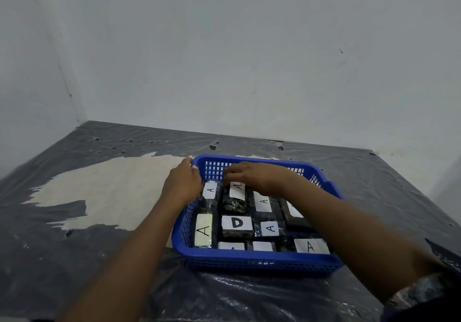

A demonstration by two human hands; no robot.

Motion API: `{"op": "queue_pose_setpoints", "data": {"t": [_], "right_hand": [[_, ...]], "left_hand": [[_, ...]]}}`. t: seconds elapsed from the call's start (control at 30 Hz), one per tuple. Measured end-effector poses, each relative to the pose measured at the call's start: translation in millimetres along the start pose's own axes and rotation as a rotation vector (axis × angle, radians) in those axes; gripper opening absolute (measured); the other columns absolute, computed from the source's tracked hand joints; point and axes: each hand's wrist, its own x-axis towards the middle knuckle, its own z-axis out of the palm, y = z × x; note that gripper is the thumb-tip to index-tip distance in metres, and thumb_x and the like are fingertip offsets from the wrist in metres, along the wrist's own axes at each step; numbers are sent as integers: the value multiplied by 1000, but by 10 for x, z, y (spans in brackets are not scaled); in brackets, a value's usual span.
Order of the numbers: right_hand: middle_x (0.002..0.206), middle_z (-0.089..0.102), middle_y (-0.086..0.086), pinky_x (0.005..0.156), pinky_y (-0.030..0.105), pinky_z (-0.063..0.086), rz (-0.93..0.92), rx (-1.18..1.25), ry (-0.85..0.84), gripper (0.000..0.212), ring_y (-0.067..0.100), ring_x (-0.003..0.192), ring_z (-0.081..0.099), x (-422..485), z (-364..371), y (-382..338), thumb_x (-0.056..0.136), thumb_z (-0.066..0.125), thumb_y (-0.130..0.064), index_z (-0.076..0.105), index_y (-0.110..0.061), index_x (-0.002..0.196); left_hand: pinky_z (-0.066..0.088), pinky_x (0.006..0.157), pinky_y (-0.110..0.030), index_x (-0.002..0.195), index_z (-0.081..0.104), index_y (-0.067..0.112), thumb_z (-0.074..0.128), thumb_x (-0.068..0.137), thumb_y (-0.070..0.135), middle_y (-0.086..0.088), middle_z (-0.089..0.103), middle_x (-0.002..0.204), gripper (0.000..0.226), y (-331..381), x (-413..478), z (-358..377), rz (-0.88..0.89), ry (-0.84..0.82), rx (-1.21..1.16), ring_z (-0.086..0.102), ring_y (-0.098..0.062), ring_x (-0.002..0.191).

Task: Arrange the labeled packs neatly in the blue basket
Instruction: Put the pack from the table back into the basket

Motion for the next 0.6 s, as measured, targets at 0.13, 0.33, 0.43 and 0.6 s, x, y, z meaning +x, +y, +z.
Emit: {"op": "queue_pose_setpoints", "data": {"t": [0.13,0.33,0.43,0.6], "right_hand": [[157,37,4,113,42,40,-14,-1,1,70,24,143,37,58,150,-42,87,60,15,47,-19,147],[151,50,2,110,41,44,287,381,130,48,21,134,51,-89,139,-38,101,57,-18,47,-25,148],[146,55,1,100,35,47,397,547,74,63,21,128,56,-181,132,-86,93,62,-54,46,-25,147],[155,42,-2,109,37,39,416,502,-12,78,20,138,44,-194,226,-220,86,73,-50,39,-25,152]], "left_hand": [[42,76,-28,136,48,10,35,105,25,-12,63,128,37,1,1,-3,8,10,-28,62,-23,106],[43,75,-29,136,48,10,34,105,25,-13,63,127,37,-14,7,-3,8,10,-51,57,-17,94],[44,75,-29,137,47,11,35,105,26,-13,63,127,37,-17,11,7,3,14,-48,54,-15,90],[45,76,-30,138,46,11,34,105,26,-14,62,129,39,-16,-9,-4,3,7,-32,62,-24,102]]}}
